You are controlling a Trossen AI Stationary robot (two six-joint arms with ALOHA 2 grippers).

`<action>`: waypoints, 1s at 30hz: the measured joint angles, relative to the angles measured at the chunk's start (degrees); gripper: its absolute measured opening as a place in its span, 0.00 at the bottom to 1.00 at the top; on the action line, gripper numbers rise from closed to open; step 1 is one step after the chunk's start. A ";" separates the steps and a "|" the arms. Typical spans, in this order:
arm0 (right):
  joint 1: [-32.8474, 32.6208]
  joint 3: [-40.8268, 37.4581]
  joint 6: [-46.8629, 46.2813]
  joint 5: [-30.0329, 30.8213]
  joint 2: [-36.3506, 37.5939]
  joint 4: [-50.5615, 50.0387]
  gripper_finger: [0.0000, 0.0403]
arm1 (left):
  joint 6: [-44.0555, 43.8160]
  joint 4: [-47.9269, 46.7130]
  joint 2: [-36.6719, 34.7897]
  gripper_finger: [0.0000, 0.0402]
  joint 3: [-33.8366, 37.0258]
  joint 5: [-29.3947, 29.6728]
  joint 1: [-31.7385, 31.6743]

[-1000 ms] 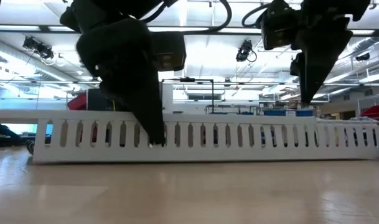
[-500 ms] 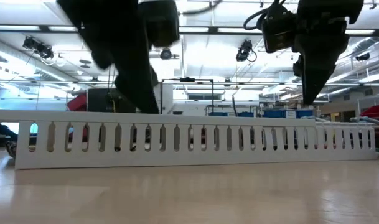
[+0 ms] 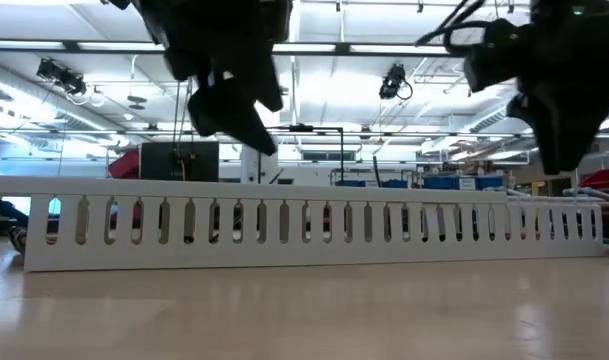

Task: Ziptie cables
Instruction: Close the white cable duct

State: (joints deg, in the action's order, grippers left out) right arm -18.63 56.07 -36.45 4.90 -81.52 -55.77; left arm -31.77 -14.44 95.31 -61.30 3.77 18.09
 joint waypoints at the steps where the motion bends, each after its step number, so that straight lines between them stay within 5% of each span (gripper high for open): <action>1: -0.22 -0.85 -0.53 0.08 0.78 -0.03 0.39 | -0.35 0.92 0.00 0.68 0.01 0.39 0.00; 18: -0.39 -15.56 -6.70 -1.80 12.87 11.39 0.15 | 4.99 6.14 1.81 0.09 -0.02 7.72 -7.75; 23: -0.01 -19.18 -10.42 -4.61 12.99 15.31 0.05 | 0.30 14.07 1.81 0.01 0.00 2.51 -7.89; 30: -0.46 -24.37 -13.44 -1.71 12.97 22.71 0.00 | -6.58 20.32 1.82 0.00 -0.02 8.80 -5.83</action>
State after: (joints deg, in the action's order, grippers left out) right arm -19.09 31.70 -49.89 3.19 -68.55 -33.06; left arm -38.34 5.88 97.13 -61.32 12.57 12.26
